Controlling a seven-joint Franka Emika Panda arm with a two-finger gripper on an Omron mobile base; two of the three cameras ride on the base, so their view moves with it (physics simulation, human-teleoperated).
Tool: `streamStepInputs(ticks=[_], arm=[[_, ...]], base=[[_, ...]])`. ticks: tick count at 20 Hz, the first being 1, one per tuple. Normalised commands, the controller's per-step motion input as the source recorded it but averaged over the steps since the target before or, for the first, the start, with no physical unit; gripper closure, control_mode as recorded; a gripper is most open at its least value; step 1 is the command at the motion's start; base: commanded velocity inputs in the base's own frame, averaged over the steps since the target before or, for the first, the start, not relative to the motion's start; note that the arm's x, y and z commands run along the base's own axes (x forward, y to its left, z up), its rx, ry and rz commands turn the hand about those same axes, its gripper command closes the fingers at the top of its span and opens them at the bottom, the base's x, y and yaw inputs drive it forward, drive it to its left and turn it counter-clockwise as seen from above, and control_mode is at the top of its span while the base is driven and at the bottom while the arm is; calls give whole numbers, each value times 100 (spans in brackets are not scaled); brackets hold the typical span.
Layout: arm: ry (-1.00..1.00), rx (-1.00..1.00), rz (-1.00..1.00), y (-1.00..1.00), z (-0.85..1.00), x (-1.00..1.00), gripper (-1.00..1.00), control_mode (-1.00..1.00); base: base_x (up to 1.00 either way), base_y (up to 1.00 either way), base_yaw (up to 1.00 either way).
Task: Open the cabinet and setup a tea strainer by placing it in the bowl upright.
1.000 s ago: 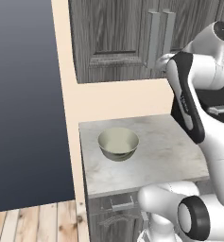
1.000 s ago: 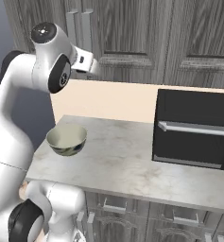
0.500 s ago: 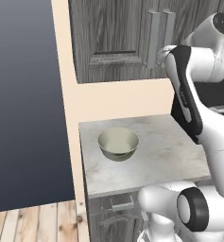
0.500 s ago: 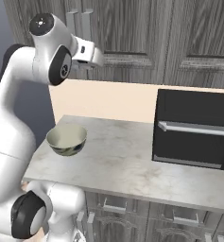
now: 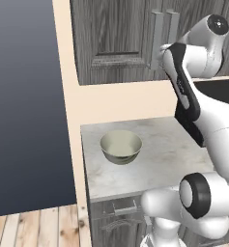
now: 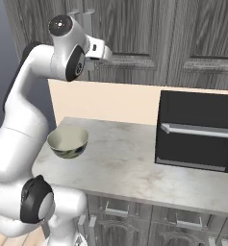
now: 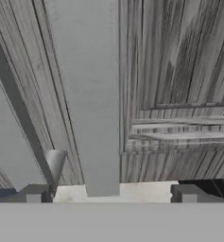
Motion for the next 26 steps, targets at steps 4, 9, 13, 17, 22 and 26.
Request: streamStepInputs(ticks=[4,9,13,17,22,26], arm=[[1,0,0,-3,0,51,-100,-100],[0,0,1,0,0,43,-100,-100],[0,0,2,0,-1,26,-100,-100],[-4,0,4,0,-1,13,-100,-100],[-4,0,3,0,0,12,100,-100],[0,0,1,0,0,5,100,-100]], base=[[0,0,0],[0,0,0],[0,0,0],[0,0,0],[0,0,0],[0,0,0]])
